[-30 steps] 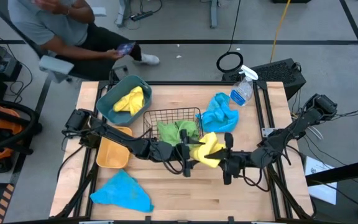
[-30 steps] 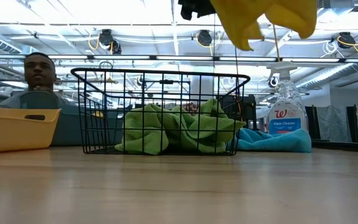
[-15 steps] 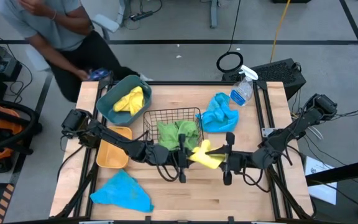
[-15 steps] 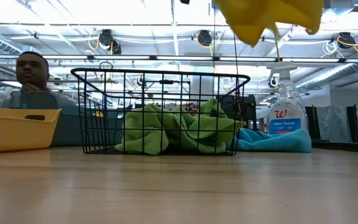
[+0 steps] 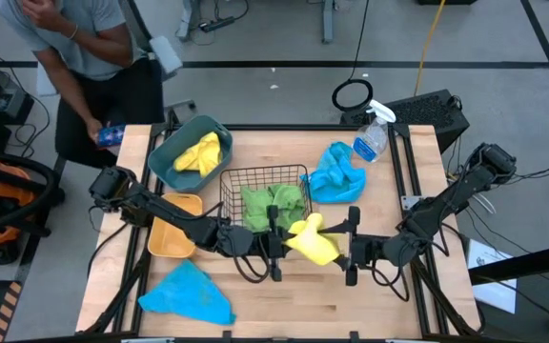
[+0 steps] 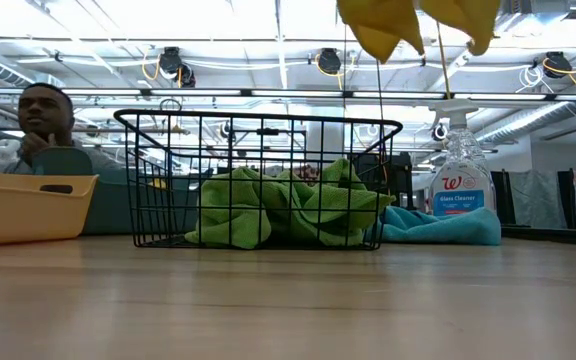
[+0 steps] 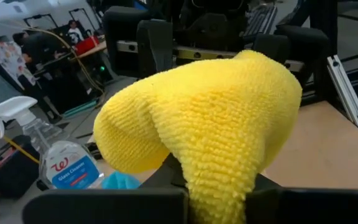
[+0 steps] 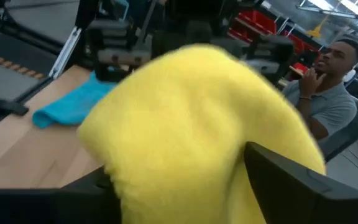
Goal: Sort microfiber towel by color & place in baskets
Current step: Put the yellow microfiber towel into the blue bin
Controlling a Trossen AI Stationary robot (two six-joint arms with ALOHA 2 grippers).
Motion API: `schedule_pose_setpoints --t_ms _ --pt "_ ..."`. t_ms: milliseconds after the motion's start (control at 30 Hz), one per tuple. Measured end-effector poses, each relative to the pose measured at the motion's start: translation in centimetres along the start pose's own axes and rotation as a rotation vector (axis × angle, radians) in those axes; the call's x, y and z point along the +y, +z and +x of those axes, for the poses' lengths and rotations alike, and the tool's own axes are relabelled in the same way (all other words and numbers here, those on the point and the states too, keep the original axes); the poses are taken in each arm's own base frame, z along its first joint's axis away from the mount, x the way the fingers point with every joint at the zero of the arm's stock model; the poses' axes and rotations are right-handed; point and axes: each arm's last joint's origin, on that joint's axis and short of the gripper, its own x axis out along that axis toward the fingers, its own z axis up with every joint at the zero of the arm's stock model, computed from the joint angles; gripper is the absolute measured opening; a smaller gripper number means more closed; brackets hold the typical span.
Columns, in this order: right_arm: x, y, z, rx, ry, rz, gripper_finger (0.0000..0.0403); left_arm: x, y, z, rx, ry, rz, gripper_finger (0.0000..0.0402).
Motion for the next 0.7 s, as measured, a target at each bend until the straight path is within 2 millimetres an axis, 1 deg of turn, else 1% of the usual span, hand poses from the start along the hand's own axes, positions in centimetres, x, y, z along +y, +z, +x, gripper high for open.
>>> schedule_pose_setpoints --t_ms 100,233,333,500,700 --pt "0.2 -0.4 -0.1 0.037 -0.008 -0.012 0.0256 -0.1 0.1 -0.1 0.002 0.01 0.002 0.0021" --pt "0.2 -1.3 -0.3 0.115 -0.081 -0.018 0.0256 -0.2 0.2 -0.1 -0.004 0.014 0.014 0.0022" --pt "0.3 -1.6 -0.4 0.142 -0.082 0.002 0.0256 -0.2 0.2 -0.1 0.001 0.025 0.015 0.0022" --pt "0.5 -1.7 -0.6 0.145 -0.078 0.069 0.026 -0.1 0.1 -0.1 0.013 0.049 0.018 0.0022" --pt "0.7 -1.3 -0.9 0.113 -0.115 0.095 0.0288 0.3 0.1 0.0 0.009 0.066 0.01 0.0022"
